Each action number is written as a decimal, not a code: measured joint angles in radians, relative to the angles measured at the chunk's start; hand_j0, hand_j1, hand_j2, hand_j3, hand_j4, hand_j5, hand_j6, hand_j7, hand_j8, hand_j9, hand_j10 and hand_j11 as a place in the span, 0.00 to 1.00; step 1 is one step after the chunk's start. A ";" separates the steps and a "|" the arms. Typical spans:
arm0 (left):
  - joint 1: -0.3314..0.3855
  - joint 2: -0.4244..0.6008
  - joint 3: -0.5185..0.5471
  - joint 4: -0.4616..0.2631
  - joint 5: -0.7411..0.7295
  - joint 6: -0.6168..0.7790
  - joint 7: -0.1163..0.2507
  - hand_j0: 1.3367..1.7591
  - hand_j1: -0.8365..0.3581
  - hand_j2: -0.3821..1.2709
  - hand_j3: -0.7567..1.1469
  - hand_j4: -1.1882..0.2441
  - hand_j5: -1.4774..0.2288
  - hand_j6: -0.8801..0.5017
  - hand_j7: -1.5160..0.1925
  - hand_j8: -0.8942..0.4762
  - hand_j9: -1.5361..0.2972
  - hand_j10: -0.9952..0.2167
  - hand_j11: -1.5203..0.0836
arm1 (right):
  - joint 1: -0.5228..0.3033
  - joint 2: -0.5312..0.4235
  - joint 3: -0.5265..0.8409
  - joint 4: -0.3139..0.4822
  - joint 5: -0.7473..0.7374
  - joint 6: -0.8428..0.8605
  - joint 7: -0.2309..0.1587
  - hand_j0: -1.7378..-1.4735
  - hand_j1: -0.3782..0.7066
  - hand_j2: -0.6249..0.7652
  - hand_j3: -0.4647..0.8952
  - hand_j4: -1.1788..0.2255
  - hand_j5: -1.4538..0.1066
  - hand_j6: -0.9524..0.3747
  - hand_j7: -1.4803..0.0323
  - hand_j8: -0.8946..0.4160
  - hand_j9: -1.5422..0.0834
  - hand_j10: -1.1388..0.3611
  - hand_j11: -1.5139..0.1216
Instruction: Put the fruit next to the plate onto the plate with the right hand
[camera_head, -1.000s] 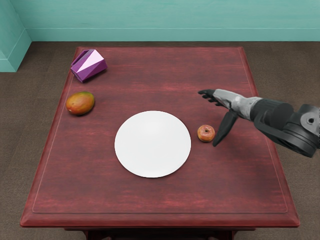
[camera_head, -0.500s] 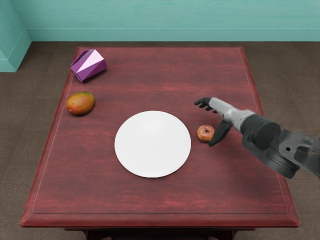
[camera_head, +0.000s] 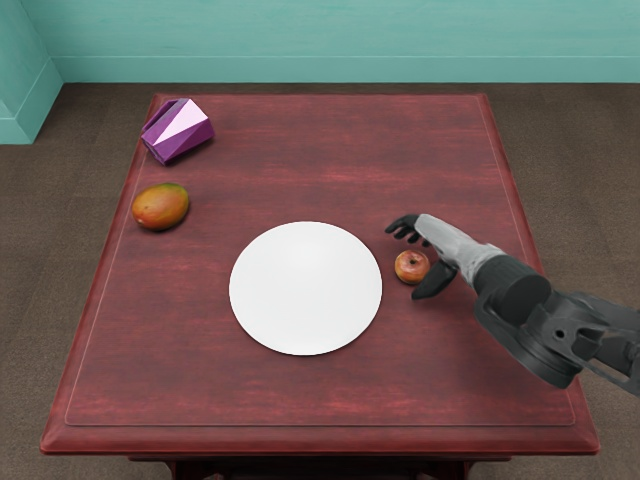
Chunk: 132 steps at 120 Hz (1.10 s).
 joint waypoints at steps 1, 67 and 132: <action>0.000 0.000 0.000 0.000 0.000 0.000 0.000 0.76 0.75 0.26 0.40 0.66 0.68 0.46 0.70 0.47 0.66 0.62 0.75 | 0.000 0.000 0.000 0.000 0.000 -0.001 0.000 0.30 0.39 0.40 0.34 0.61 0.66 0.47 0.70 0.43 0.69 0.54 0.67; 0.000 0.000 0.000 0.000 0.000 0.000 0.000 0.76 0.75 0.26 0.40 0.66 0.68 0.46 0.70 0.47 0.66 0.62 0.75 | -0.013 0.012 -0.012 -0.002 -0.062 -0.050 0.000 0.30 0.53 0.39 0.34 0.52 0.56 0.38 0.60 0.34 0.59 0.46 0.57; 0.000 0.000 0.000 0.000 0.000 0.000 0.000 0.76 0.75 0.26 0.40 0.66 0.68 0.46 0.70 0.47 0.66 0.62 0.75 | -0.039 0.018 -0.036 -0.015 -0.090 -0.093 0.001 0.31 0.60 0.48 0.34 0.43 0.45 0.32 0.49 0.40 0.48 0.44 0.46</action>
